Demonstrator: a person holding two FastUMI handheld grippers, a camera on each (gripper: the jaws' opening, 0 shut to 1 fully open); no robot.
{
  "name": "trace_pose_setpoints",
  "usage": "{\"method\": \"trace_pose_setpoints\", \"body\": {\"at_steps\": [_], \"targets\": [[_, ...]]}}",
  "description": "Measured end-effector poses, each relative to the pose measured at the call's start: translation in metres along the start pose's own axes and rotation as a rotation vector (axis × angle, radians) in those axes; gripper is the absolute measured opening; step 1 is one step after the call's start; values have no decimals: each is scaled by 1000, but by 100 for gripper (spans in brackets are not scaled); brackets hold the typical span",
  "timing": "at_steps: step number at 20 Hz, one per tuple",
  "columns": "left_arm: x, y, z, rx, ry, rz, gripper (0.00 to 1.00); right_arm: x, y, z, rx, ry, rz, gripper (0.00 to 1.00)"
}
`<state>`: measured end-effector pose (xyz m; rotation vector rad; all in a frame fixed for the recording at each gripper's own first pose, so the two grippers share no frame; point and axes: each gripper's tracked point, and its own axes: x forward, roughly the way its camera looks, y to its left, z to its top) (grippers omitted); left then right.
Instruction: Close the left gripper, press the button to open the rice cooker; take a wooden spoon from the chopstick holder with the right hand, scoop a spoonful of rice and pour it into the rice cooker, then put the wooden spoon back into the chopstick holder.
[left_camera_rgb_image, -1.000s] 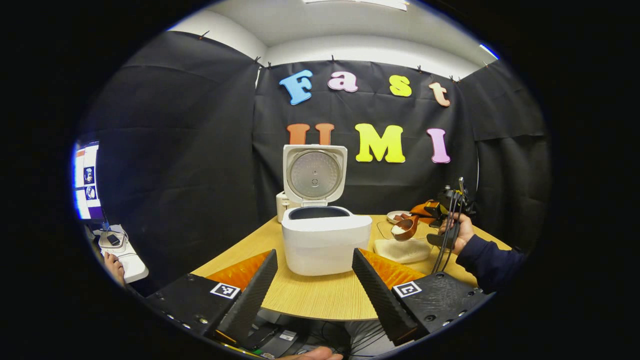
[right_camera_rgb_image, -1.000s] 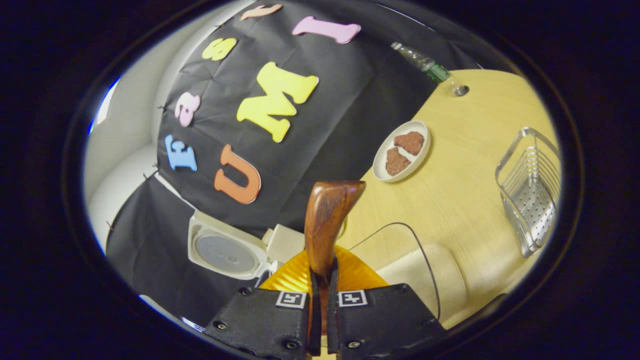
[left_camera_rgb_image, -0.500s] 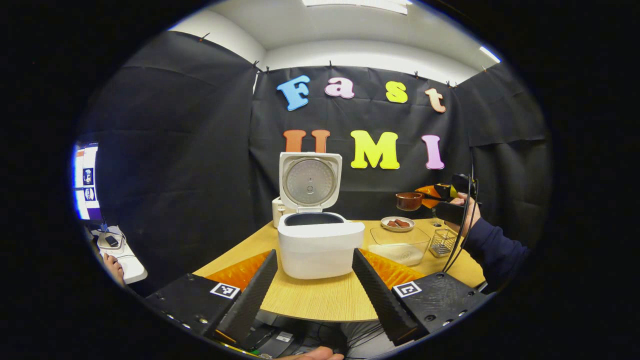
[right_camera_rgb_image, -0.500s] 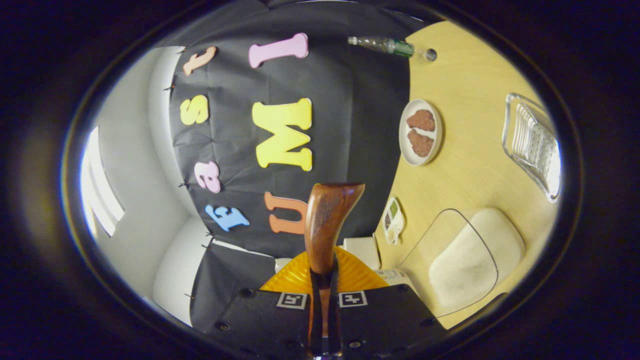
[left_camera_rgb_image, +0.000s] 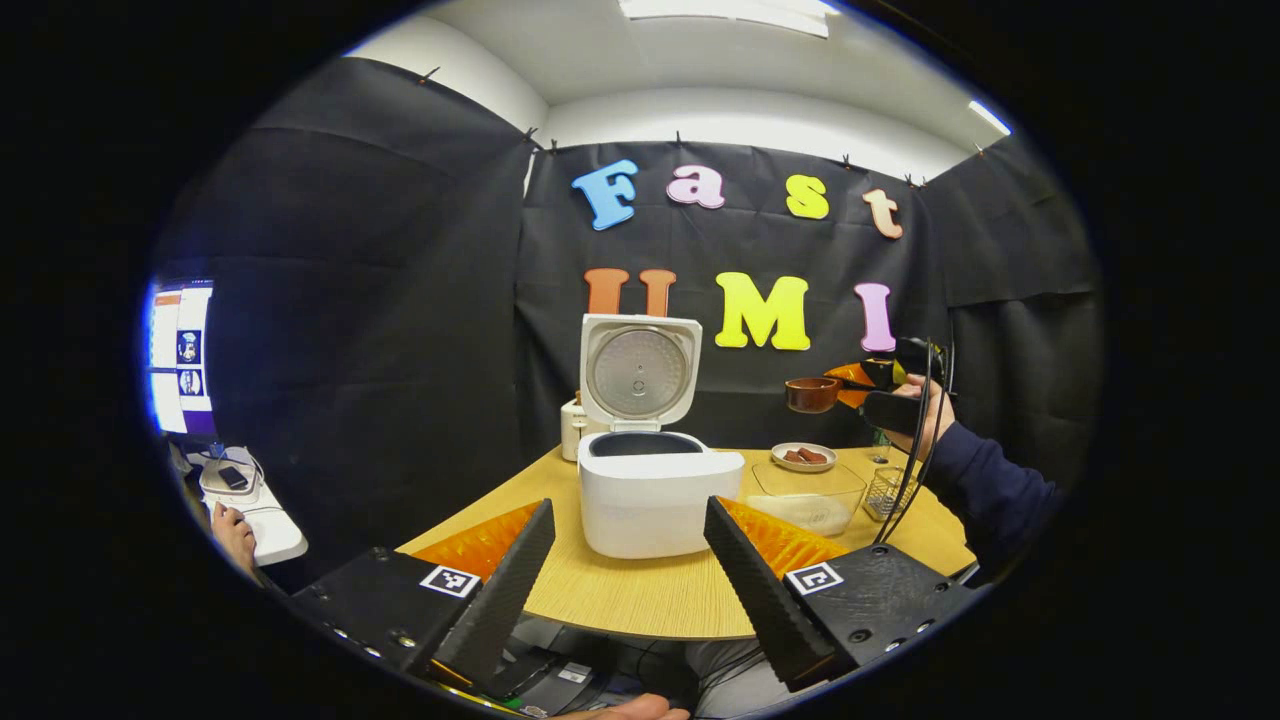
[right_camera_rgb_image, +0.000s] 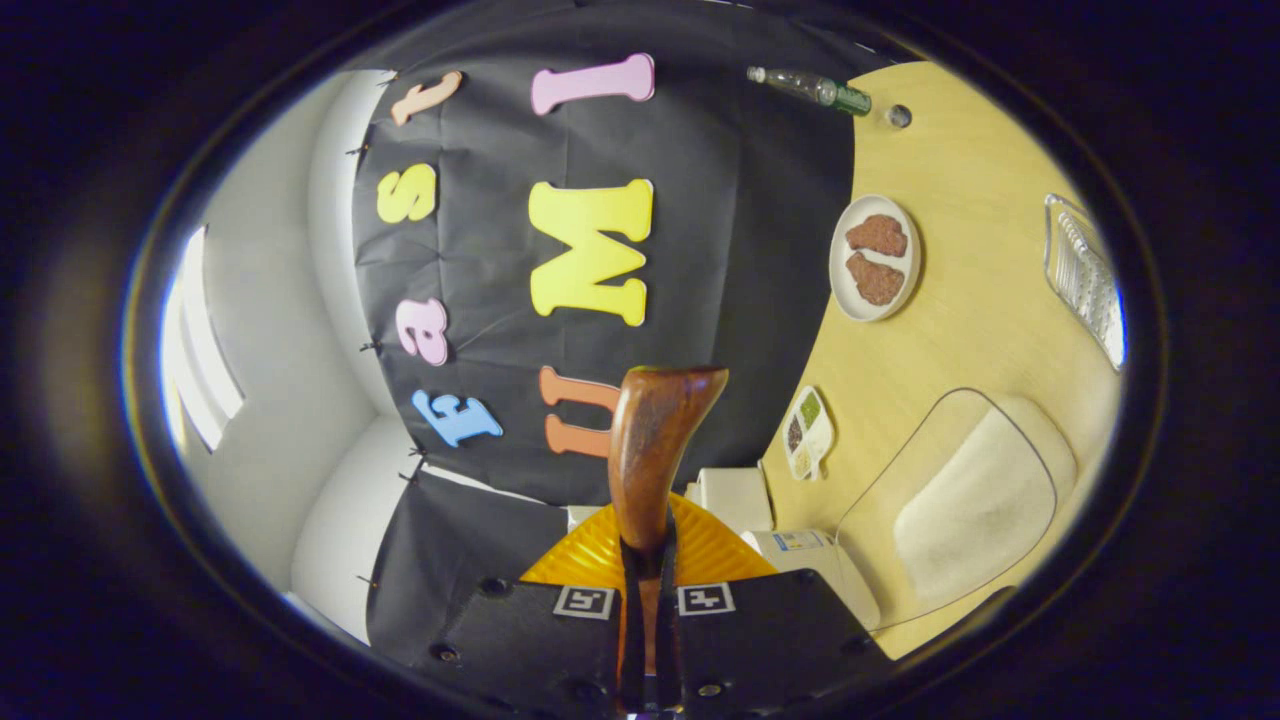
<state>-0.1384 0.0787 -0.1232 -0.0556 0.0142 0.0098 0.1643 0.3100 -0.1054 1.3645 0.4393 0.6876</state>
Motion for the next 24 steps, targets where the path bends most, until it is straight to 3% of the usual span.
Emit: {"method": "trace_pose_setpoints", "body": {"at_steps": [6,12,16,24], "targets": [[0,16,0,-32,0,2,92,63,29,-41,-128,42,-44,10],[0,29,-12,-29,0,8,94,128,29,-95,-276,91,-115,10],[-3,39,-11,-19,-2,23,94,160,25,-127,-483,131,-181,10],[-6,33,-10,-11,-32,-13,94,197,25,-183,-817,180,-183,10]]}}
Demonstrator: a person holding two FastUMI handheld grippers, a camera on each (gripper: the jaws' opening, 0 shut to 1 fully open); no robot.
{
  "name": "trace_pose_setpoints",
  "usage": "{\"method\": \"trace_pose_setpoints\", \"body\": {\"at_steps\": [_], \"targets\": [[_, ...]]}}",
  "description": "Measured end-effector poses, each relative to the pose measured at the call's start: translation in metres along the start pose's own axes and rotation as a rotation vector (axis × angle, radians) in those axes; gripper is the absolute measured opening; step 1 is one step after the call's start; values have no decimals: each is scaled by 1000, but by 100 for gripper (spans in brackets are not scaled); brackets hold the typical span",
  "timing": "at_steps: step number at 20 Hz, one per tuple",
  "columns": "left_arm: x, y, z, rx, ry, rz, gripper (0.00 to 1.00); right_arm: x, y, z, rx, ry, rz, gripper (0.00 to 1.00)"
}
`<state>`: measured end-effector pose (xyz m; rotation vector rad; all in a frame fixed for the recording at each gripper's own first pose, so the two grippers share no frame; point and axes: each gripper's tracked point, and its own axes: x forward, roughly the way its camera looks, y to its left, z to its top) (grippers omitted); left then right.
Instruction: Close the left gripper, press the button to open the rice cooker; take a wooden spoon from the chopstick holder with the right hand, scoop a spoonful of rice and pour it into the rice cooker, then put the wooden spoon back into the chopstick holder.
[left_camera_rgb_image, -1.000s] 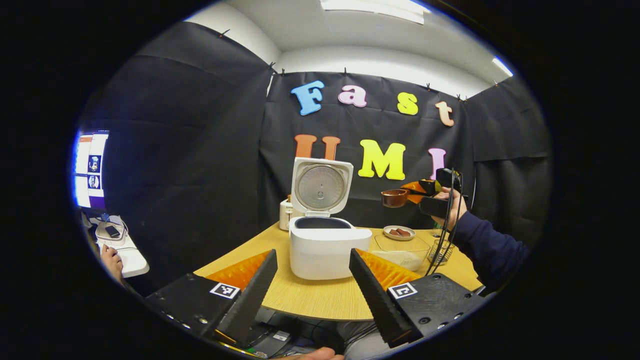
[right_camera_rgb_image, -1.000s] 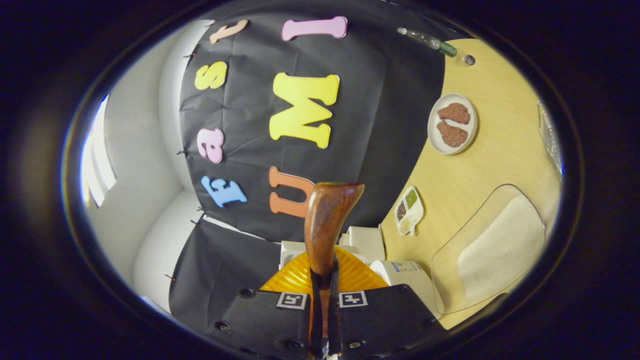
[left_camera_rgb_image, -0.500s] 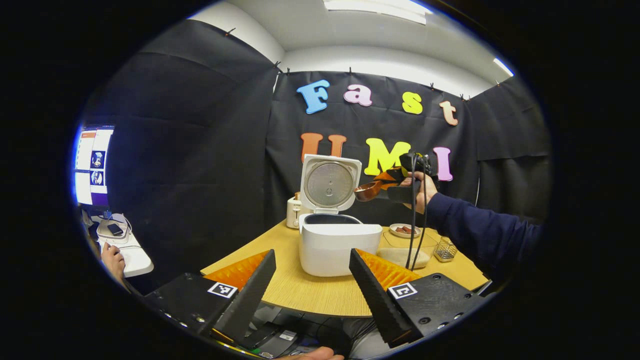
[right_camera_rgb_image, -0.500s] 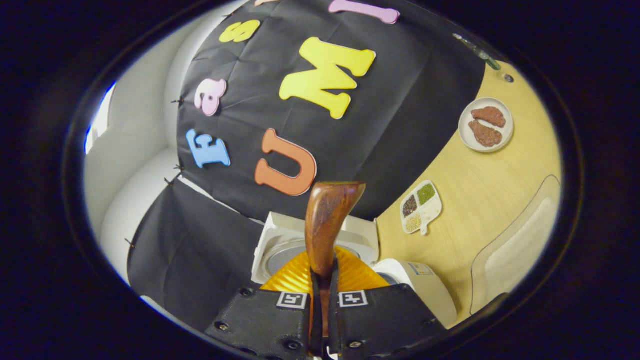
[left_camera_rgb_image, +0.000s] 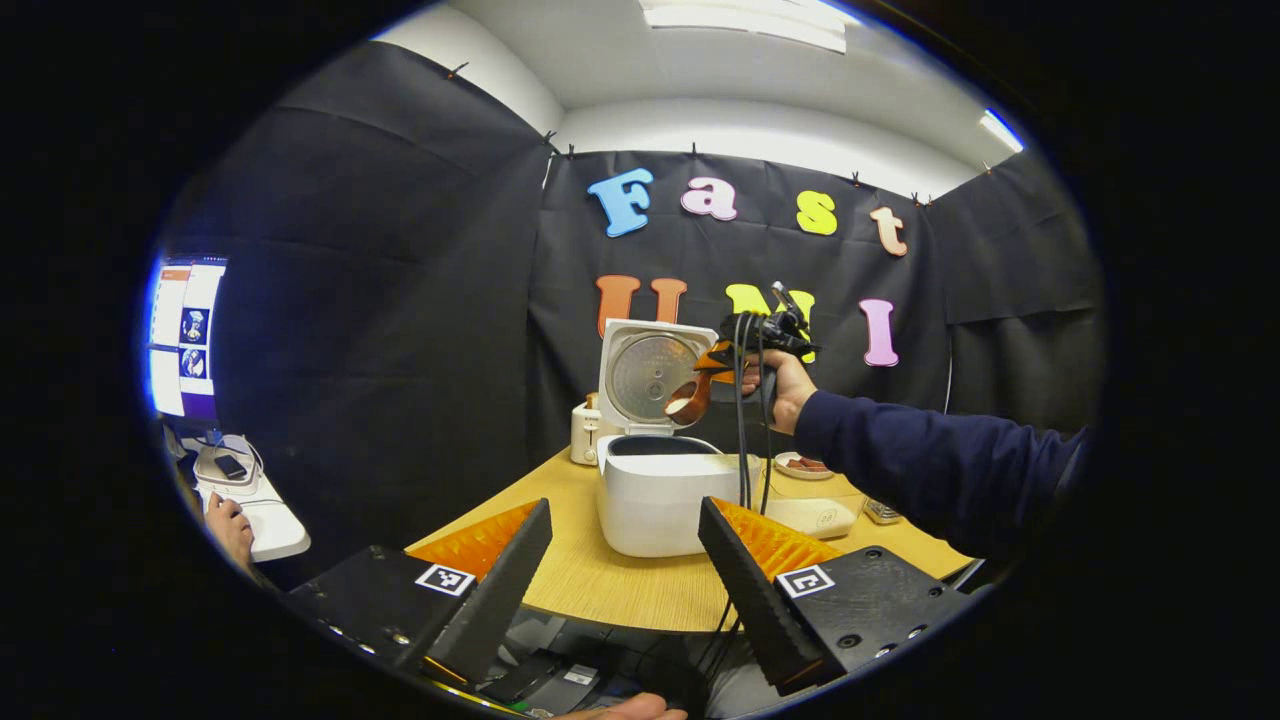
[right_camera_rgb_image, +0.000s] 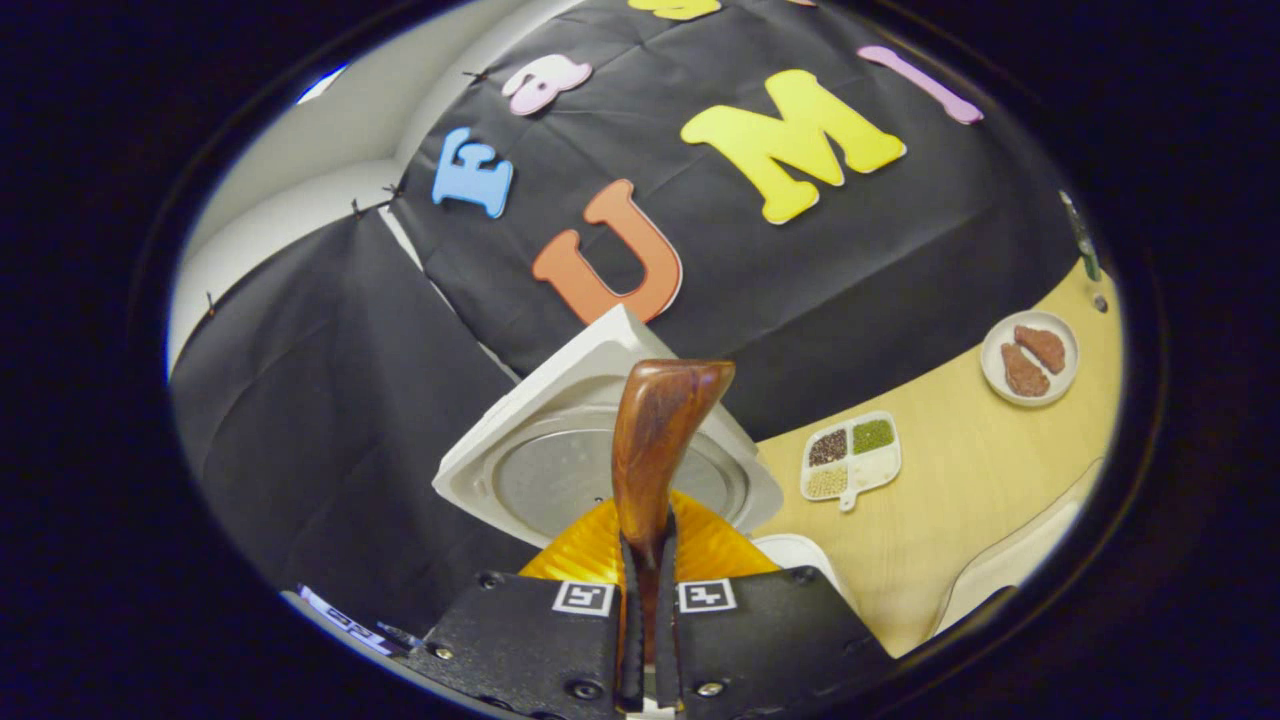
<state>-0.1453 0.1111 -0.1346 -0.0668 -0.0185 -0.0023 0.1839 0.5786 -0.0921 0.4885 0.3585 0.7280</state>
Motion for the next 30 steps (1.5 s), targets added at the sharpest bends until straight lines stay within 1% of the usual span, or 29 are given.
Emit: {"method": "trace_pose_setpoints", "body": {"at_steps": [4,8,11,14,16,17,19,22,24,27,30], "targets": [[-2,2,-1,3,-5,-6,94,11,11,-16,-218,2,-32,10],[-1,5,-5,-6,-2,6,94,14,22,-29,-393,1,-48,10],[-1,6,-8,-9,2,6,94,9,30,-23,-541,-71,-101,10],[-2,6,-7,-7,-1,5,94,6,41,-31,-711,-98,-102,10],[-2,6,-6,-6,-1,6,94,5,48,-35,-858,-129,-114,10],[-2,6,-6,-5,0,6,94,4,53,-41,-935,-133,-112,10],[-2,5,-4,0,-4,7,94,8,59,-58,-1044,-122,-97,10],[0,-1,-6,-1,9,-10,94,6,69,-73,-1140,-157,-90,10],[1,-2,-8,18,17,-5,94,5,70,-79,-1191,-171,-95,10],[2,-10,-5,21,12,-15,94,3,71,-76,-1163,-177,-93,10],[4,-19,-4,19,16,-25,94,-4,68,-62,-1128,-200,-107,10]]}}
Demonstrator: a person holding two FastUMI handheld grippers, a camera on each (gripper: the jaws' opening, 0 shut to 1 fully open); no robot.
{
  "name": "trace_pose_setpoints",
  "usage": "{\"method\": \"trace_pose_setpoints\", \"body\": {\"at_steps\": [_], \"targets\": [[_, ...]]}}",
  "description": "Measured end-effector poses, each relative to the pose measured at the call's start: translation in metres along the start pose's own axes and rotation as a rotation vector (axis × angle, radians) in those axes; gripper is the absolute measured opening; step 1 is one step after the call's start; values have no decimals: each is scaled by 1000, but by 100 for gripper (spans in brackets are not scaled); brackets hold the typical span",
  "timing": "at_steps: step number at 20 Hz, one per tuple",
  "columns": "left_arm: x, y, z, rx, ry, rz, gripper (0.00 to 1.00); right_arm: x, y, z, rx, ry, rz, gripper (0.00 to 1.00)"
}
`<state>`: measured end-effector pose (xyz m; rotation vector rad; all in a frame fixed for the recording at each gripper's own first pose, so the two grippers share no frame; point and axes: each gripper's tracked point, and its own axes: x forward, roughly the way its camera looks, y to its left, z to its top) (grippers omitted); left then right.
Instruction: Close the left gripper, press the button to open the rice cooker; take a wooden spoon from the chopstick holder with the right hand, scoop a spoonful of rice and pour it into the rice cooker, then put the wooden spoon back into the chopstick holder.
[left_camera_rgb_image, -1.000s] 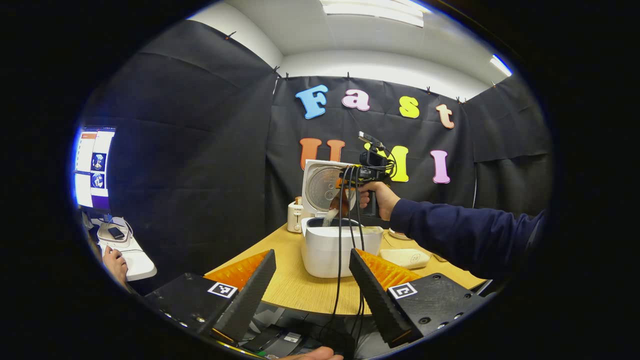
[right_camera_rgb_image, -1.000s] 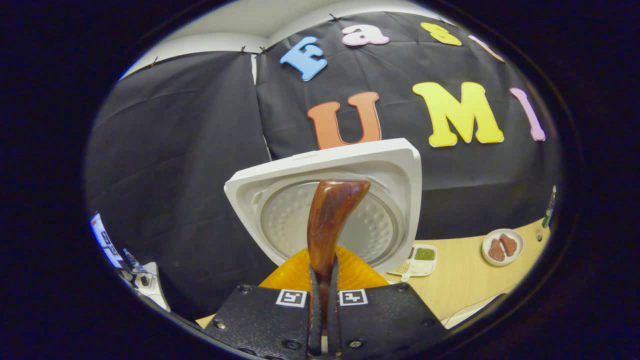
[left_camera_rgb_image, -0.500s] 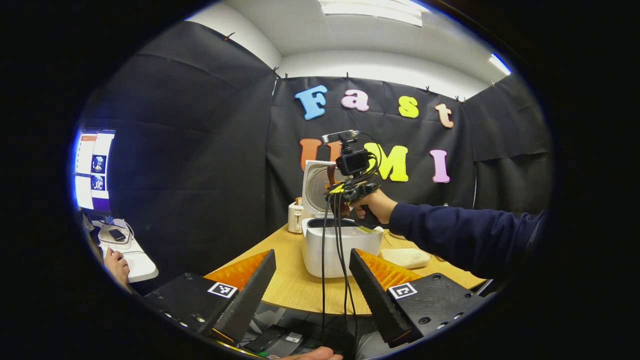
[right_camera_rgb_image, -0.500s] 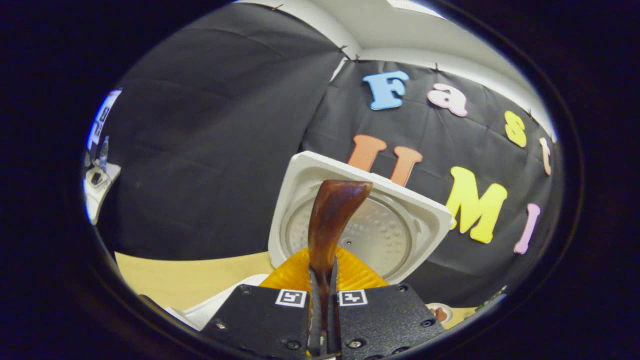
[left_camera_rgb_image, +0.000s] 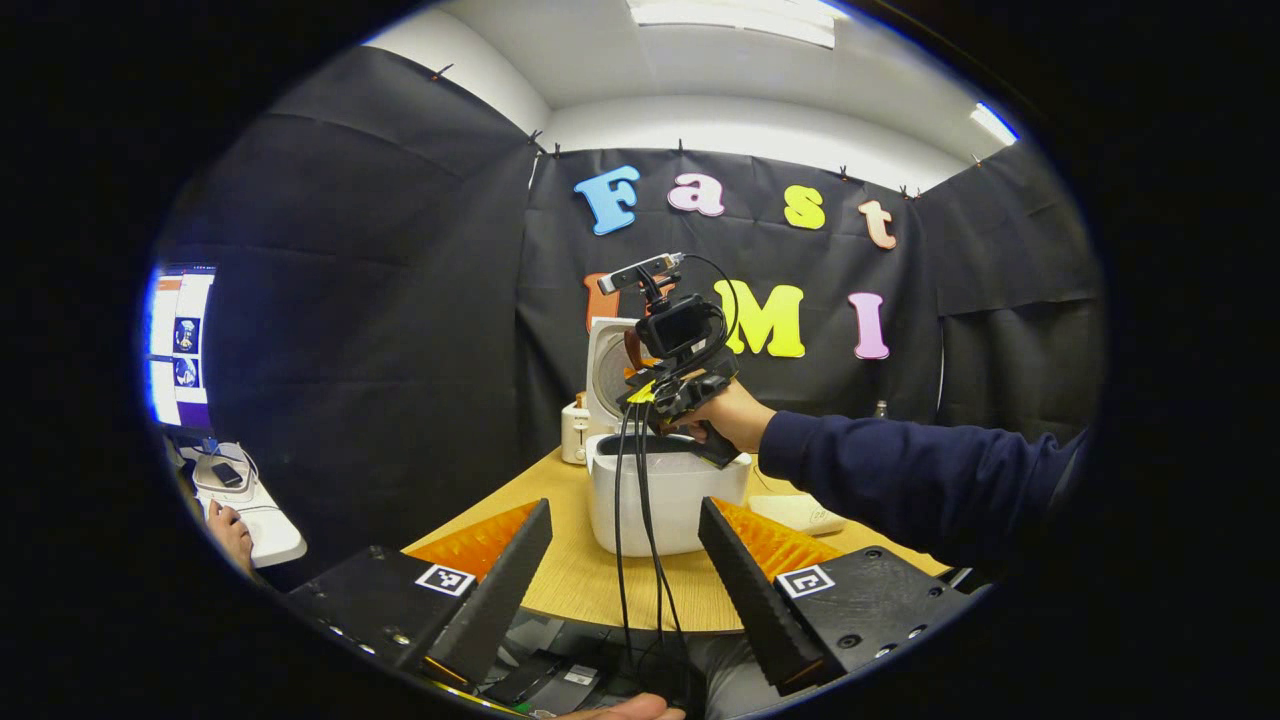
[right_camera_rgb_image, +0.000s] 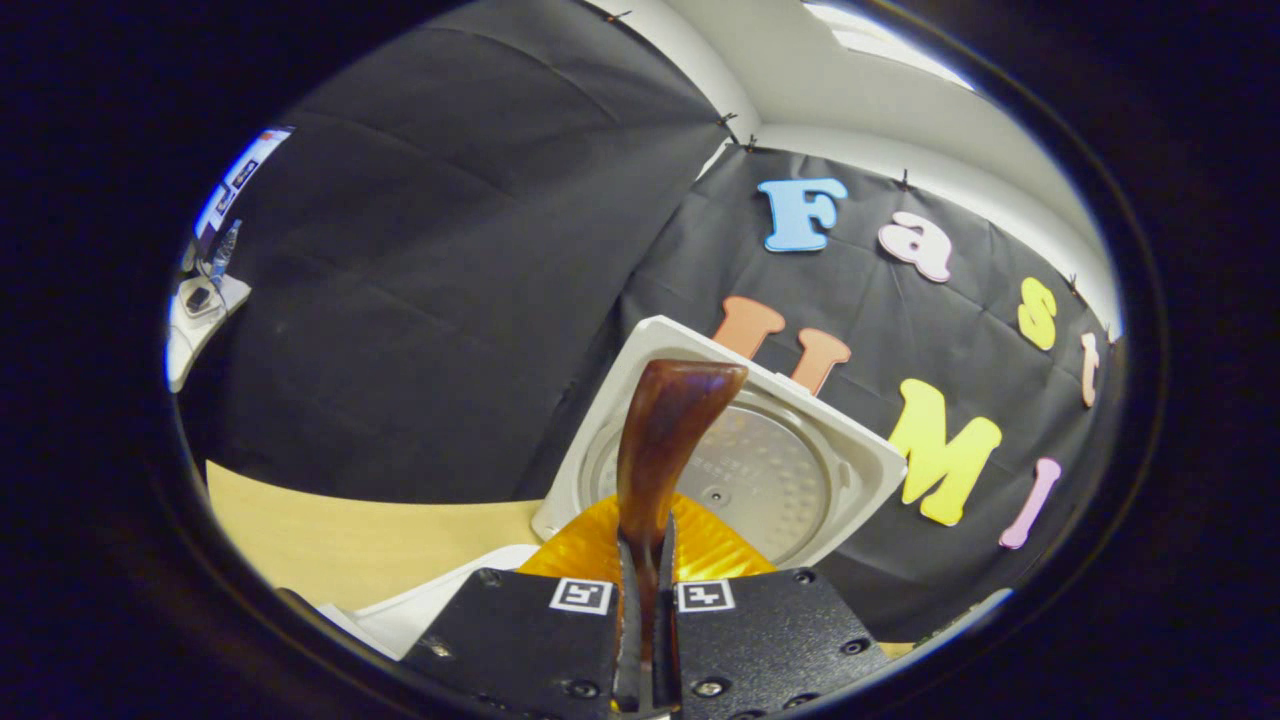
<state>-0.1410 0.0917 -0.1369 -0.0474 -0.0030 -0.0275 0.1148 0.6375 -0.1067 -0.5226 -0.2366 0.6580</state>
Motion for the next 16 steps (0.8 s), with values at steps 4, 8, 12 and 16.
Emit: {"method": "trace_pose_setpoints", "body": {"at_steps": [4,8,12,16], "targets": [[1,-8,7,20,-15,-2,94,-12,-41,7,58,-15,-36,10],[2,-23,13,11,-22,-17,94,-27,-89,3,104,-15,-85,11],[4,-39,20,26,-32,-22,94,-47,-135,-14,149,-6,-134,11],[8,-56,22,39,-38,-43,94,-69,-188,-38,180,11,-186,11]]}}
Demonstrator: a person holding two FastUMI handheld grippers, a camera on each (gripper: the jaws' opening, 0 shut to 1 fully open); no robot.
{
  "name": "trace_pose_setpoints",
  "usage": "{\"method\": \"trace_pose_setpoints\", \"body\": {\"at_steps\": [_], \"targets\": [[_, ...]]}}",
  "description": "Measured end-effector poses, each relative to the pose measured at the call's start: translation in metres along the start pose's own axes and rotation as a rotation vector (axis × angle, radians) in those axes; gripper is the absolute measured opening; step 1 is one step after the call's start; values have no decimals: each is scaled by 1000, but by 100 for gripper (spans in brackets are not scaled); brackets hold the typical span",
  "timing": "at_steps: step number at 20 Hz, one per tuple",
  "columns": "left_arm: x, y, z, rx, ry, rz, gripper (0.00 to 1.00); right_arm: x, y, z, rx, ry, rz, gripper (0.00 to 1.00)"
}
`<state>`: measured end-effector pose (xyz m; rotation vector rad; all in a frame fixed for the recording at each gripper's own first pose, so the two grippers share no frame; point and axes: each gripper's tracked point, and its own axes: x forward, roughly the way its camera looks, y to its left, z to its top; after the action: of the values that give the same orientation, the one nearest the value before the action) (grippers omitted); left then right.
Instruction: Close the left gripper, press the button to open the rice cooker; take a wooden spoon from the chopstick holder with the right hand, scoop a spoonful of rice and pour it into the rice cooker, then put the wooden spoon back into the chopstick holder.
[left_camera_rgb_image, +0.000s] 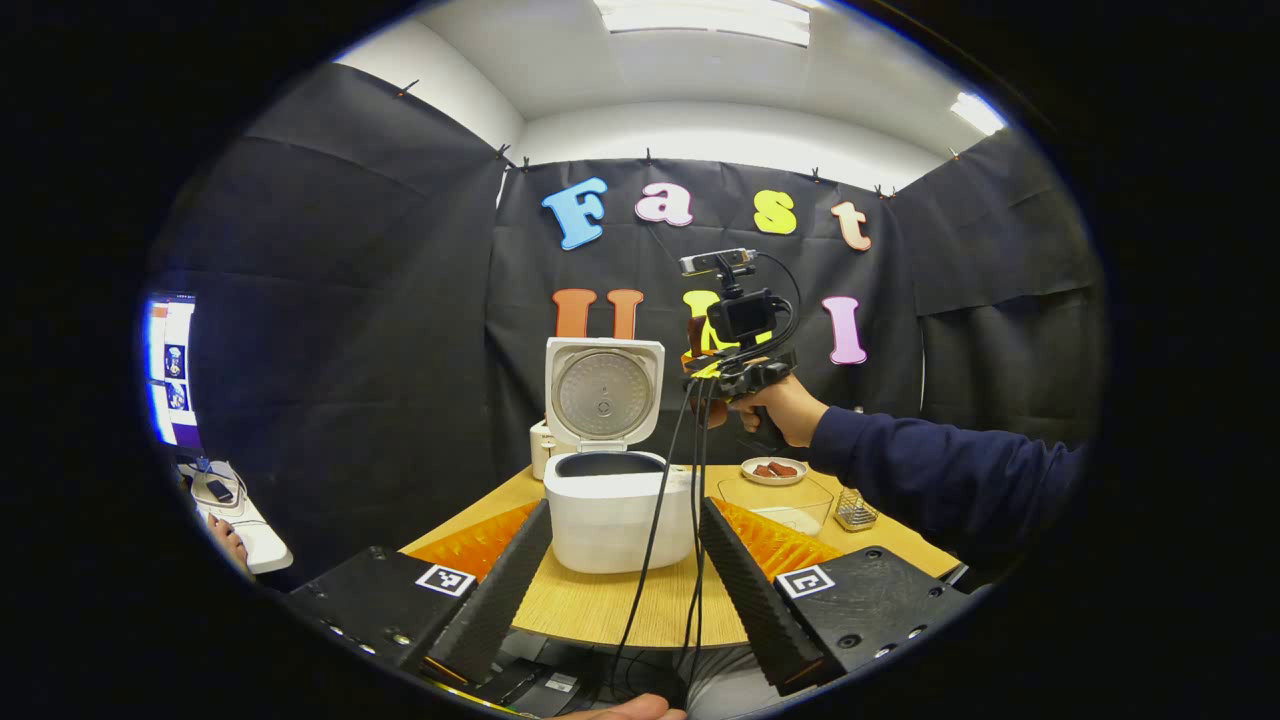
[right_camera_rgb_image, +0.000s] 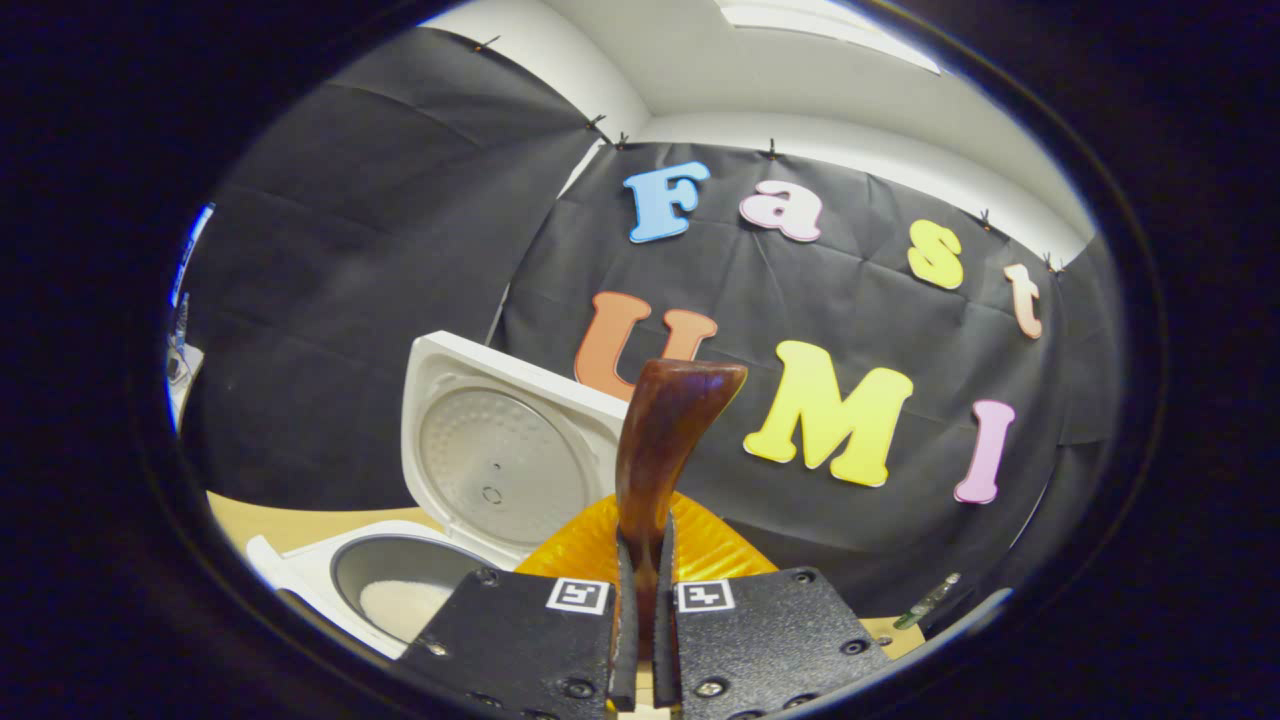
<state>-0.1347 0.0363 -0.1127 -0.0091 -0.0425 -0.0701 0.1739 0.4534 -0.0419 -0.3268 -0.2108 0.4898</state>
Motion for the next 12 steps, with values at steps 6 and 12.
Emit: {"method": "trace_pose_setpoints", "body": {"at_steps": [6,12], "targets": [[13,-21,4,-7,8,-14,94,-30,-93,-18,75,9,-80,12],[26,-44,13,-16,-5,-25,94,-84,-185,-41,148,23,-160,12]]}}
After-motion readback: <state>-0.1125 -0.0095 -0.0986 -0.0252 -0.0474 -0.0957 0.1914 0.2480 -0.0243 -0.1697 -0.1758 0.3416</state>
